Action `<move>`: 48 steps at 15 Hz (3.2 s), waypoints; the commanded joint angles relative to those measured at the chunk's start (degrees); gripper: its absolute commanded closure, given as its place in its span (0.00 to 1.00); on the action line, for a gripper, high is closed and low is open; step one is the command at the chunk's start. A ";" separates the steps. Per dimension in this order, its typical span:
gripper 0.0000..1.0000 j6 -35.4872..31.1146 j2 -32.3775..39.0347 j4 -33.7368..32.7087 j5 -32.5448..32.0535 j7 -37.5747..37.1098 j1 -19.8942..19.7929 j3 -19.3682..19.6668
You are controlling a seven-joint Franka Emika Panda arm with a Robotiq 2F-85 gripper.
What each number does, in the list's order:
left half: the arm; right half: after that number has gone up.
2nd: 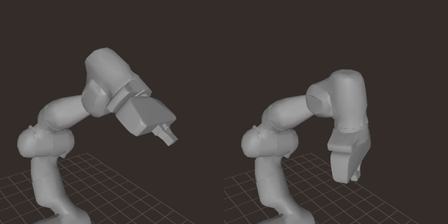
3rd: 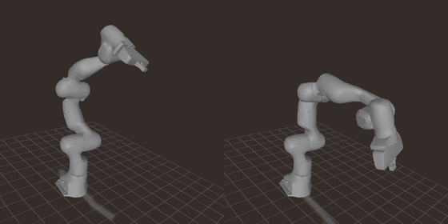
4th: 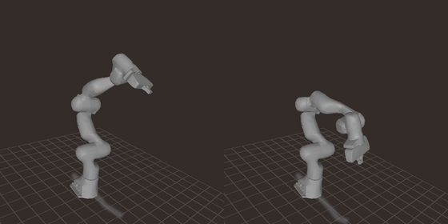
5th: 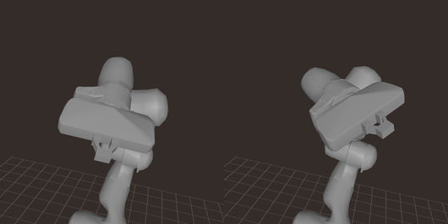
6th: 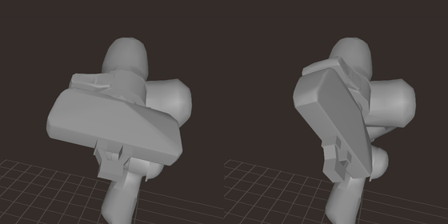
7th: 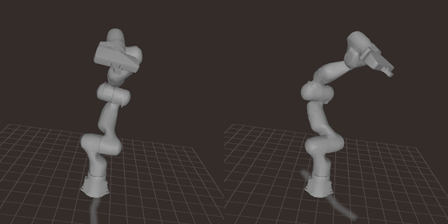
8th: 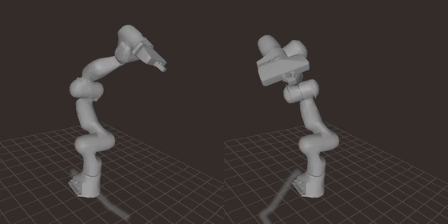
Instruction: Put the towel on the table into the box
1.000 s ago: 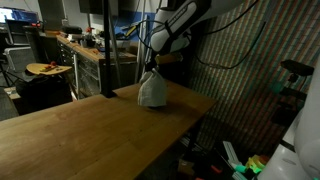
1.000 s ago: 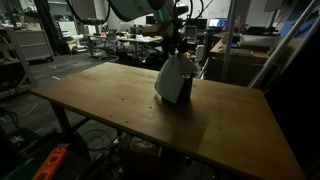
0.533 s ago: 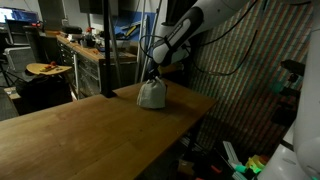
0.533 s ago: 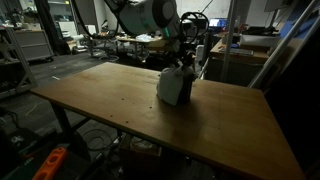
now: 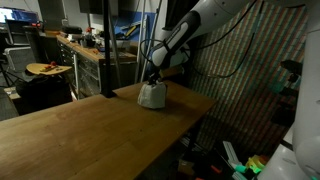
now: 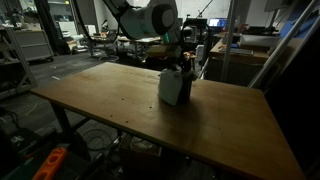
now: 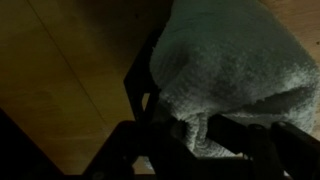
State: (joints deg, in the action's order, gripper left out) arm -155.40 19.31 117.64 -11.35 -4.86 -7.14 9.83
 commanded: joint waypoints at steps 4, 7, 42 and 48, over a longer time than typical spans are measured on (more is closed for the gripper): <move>0.86 1.04 0.84 1.14 4.88 7.08 -0.01 -4.60; 0.86 2.20 1.09 1.17 6.43 9.85 -0.37 -6.28; 0.86 12.32 0.63 -4.03 13.21 18.76 -7.45 -5.25; 0.60 15.82 1.10 -5.03 13.58 17.51 -7.75 -4.54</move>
State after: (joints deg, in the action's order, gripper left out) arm -142.57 20.19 114.15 0.68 12.10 -15.02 4.93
